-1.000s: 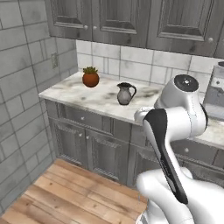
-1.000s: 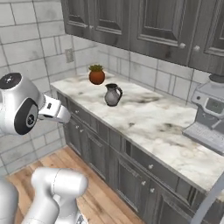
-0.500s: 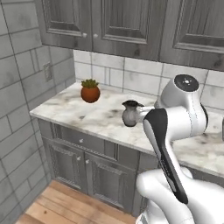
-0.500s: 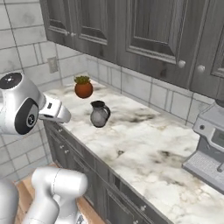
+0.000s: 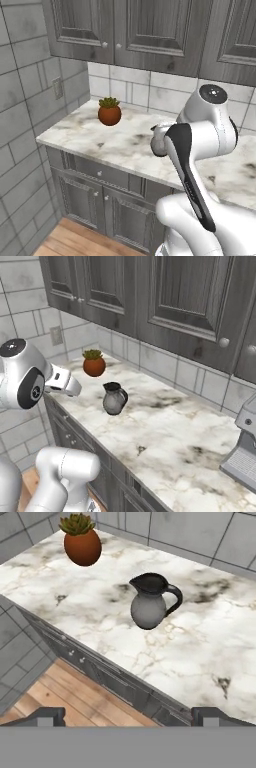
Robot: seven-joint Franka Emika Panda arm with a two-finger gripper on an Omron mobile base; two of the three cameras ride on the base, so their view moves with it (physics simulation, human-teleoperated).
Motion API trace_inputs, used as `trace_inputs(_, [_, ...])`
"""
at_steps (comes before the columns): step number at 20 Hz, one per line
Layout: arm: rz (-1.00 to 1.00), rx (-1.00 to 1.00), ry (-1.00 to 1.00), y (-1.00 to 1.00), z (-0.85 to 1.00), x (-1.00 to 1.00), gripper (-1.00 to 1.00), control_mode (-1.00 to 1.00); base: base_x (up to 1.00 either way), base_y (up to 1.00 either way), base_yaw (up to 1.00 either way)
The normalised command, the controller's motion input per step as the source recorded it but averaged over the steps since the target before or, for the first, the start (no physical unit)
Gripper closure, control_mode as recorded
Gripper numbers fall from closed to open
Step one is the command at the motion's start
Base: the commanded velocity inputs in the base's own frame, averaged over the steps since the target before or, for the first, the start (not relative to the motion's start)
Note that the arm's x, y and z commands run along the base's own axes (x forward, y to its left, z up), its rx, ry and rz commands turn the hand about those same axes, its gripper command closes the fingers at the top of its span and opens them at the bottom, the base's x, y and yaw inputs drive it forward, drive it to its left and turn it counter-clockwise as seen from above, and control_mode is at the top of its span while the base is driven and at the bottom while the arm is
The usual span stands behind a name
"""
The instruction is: Move the pork loin and butter stick from the second highest shelf to the top shelf to make space. Then, place the pitcher from the counter on the cleared second highest shelf.
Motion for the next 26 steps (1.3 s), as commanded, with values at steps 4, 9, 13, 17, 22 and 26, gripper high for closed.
trace_inputs(4, [0.0,0.0,0.0,0.0,0.0,0.0,-1.0,1.0,0.57,0.37,0.0])
trace_inputs(9, [0.0,0.0,0.0,0.04,-0.02,0.22,-1.0,-1.0,0.11,0.06,0.0])
trace_inputs(13, [0.0,0.0,0.0,0.0,0.0,0.0,-1.0,-1.0,0.0,0.0,0.0])
trace_inputs(17, [0.0,0.0,-0.02,0.0,-0.11,0.0,-1.0,-1.0,0.0,0.0,0.0])
trace_inputs(22, [0.14,0.01,-0.19,-0.04,-0.55,0.0,-1.0,-1.0,0.0,0.0,0.0])
trace_inputs(26, [0.25,0.06,-0.36,-0.29,-0.35,0.0,-1.0,-1.0,0.0,0.0,0.0])
